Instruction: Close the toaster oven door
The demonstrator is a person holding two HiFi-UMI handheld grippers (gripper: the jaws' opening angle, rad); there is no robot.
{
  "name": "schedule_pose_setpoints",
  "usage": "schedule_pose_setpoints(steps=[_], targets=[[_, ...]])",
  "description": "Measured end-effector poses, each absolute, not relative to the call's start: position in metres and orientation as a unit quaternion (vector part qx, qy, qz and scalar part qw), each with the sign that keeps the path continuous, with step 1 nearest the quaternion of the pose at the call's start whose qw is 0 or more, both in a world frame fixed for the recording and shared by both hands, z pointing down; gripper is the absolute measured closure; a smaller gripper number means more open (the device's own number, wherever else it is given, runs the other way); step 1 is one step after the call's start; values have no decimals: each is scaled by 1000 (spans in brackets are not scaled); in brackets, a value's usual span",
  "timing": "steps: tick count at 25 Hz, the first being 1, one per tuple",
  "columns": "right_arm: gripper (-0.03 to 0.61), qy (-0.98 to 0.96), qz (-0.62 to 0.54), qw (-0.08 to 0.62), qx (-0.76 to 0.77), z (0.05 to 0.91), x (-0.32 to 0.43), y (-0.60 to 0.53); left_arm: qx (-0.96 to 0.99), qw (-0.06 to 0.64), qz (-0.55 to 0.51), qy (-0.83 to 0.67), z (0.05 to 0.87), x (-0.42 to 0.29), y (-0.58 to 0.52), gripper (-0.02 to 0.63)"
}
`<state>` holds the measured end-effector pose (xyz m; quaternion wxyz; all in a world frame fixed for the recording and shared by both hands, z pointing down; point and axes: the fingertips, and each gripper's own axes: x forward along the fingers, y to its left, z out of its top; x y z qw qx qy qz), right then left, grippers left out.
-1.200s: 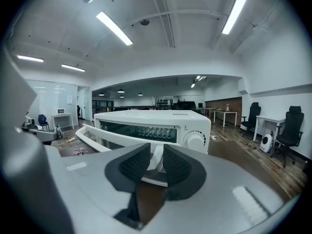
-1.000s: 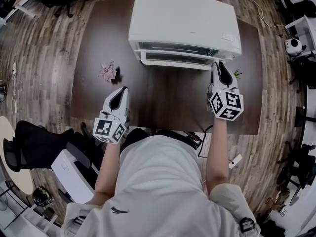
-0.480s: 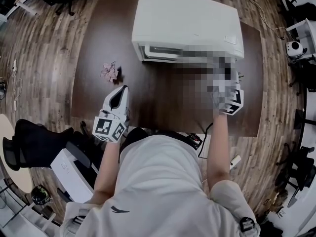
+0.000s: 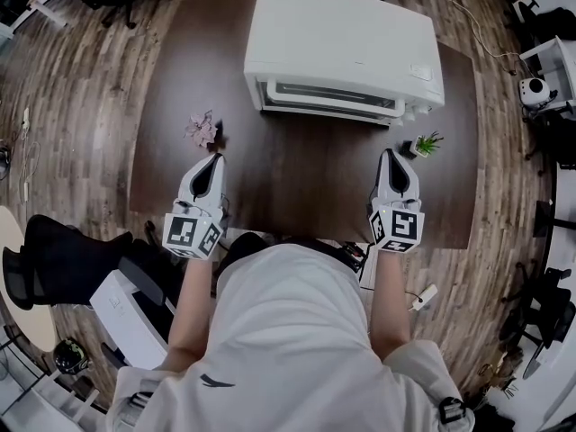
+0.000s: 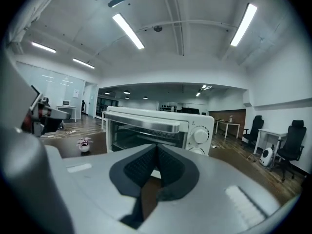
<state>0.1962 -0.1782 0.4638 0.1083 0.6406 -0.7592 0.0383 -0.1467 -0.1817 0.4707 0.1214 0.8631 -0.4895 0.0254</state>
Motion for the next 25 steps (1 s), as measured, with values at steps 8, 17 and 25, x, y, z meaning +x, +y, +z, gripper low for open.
schedule_pose_setpoints(steps=[8,17,25], targets=[[580,-751,33,98,652,467,189,-134,861,111,31,-495,472,-157,-176,620],[580,-757,22,99,645,454,181,-128,865,109,26,-489,469,-151,-169,620],[580,-763,22,99,638,453,178,-125,861,109,29,-496,472,-156,-159,620]])
